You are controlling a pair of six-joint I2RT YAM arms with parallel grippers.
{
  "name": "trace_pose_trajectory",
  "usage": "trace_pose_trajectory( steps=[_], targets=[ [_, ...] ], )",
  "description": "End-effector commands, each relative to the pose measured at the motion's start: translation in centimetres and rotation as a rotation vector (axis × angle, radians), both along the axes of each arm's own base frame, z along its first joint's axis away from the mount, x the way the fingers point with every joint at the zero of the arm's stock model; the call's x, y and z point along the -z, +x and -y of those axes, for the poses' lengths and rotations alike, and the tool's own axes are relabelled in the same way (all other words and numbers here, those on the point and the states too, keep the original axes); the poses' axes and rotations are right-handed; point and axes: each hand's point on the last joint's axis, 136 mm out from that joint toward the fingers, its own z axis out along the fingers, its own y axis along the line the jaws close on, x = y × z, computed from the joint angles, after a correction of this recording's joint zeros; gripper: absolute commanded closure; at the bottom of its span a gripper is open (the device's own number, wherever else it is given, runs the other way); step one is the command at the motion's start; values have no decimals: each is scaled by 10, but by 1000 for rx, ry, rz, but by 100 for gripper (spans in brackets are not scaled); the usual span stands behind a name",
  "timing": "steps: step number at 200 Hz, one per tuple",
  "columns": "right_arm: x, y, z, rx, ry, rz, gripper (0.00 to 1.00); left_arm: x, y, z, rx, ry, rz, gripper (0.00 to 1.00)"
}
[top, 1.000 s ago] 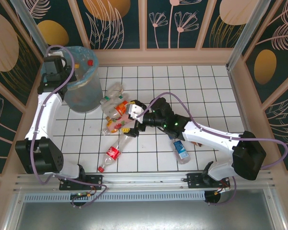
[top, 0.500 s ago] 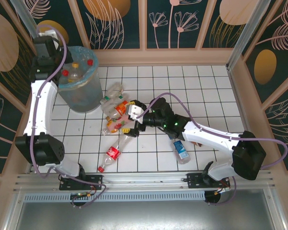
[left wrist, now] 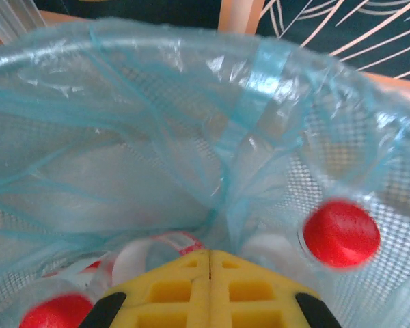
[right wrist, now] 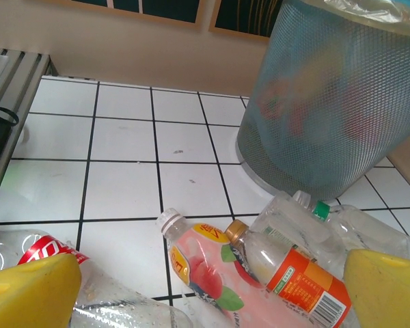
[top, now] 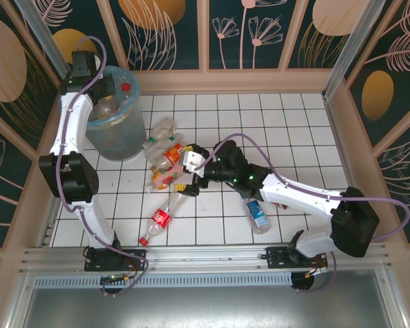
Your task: Put the plastic bottles in the bin
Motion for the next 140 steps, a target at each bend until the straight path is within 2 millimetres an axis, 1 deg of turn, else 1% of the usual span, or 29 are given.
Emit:
trace_pose_trajectory(
  steps=[1, 18, 54, 76, 96, 119, 129, 140],
  targets=[
    [-7, -6, 3, 4, 22, 11, 1, 19, -23, -12, -26, 53, -88, 100],
    [-6, -7, 3, 2, 21, 5, 1, 30, -30, -13, -34, 60, -111, 100],
    [-4, -7, 2, 3, 16, 6, 1, 43, -35, -16, -43, 56, -118, 100],
    [-5, -6, 2, 8, 15, 10, 1, 56, -40, -21, -53, 56, -142, 100],
    [-4, -5, 2, 11, 12, 9, 1, 64, -44, -24, -58, 50, -142, 100],
    [-4, -3, 1, 18, 5, 10, 1, 67, -47, -29, -67, 48, -147, 100],
    [-4, -1, 0, 25, 3, 9, 1, 64, -46, -30, -67, 42, -139, 100],
    [-5, 0, 0, 31, 2, 7, 1, 57, -45, -29, -62, 31, -120, 100]
  ],
)
